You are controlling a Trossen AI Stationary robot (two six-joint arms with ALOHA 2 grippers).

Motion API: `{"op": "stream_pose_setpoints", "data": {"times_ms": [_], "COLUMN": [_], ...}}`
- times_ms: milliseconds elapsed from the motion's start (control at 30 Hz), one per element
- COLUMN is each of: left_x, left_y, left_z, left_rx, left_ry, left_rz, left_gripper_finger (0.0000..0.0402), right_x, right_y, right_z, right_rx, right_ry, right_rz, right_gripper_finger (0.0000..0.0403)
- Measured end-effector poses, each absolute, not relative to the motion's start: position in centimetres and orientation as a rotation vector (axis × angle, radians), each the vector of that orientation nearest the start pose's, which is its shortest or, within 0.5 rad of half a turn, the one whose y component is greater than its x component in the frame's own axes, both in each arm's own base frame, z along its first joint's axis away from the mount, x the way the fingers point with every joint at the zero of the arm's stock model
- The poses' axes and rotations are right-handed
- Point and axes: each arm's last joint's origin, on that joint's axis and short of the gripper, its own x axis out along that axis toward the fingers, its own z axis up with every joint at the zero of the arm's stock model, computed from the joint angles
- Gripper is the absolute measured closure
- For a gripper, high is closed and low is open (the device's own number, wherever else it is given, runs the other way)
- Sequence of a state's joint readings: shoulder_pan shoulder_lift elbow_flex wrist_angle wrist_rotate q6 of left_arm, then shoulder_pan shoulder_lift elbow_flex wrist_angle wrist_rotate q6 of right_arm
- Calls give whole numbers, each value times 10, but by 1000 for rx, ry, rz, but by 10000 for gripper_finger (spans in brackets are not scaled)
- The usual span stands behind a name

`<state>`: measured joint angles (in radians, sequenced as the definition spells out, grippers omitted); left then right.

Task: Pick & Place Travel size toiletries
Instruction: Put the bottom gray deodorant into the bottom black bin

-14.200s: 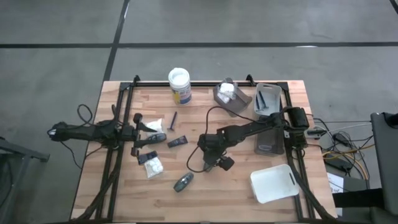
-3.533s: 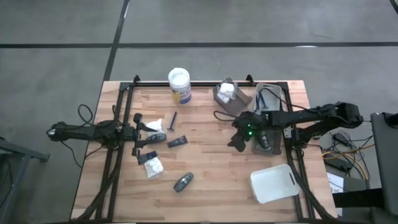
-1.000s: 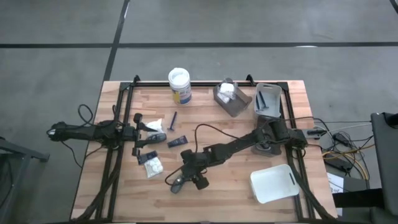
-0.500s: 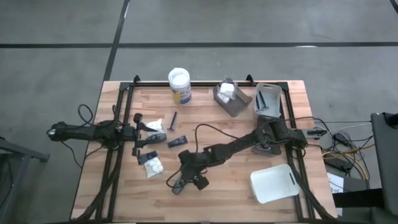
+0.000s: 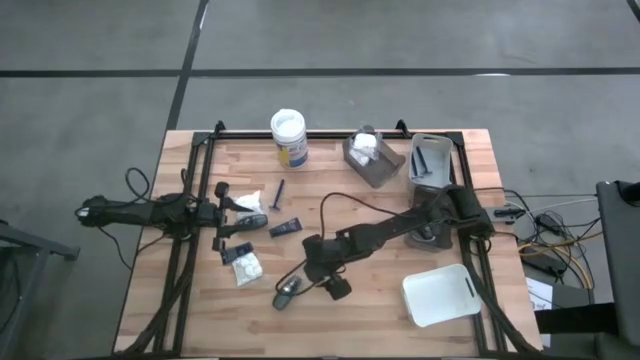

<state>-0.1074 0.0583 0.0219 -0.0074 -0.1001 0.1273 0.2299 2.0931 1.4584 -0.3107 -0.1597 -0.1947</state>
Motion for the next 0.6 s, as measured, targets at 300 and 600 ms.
{"op": "stream_pose_setpoints", "data": {"times_ms": [300, 600], "left_x": [100, 100], "left_y": [-8, -8], "left_z": [166, 167], "left_rx": [132, 117], "left_ry": [44, 19], "left_rz": [-8, -2], "left_gripper_finger": [209, 209], "right_x": [371, 297], "right_y": [90, 71], "right_z": [176, 200], "right_rx": [-126, -34], "right_ry": [886, 656], "right_rz": [408, 369], "right_gripper_finger": [170, 193]}}
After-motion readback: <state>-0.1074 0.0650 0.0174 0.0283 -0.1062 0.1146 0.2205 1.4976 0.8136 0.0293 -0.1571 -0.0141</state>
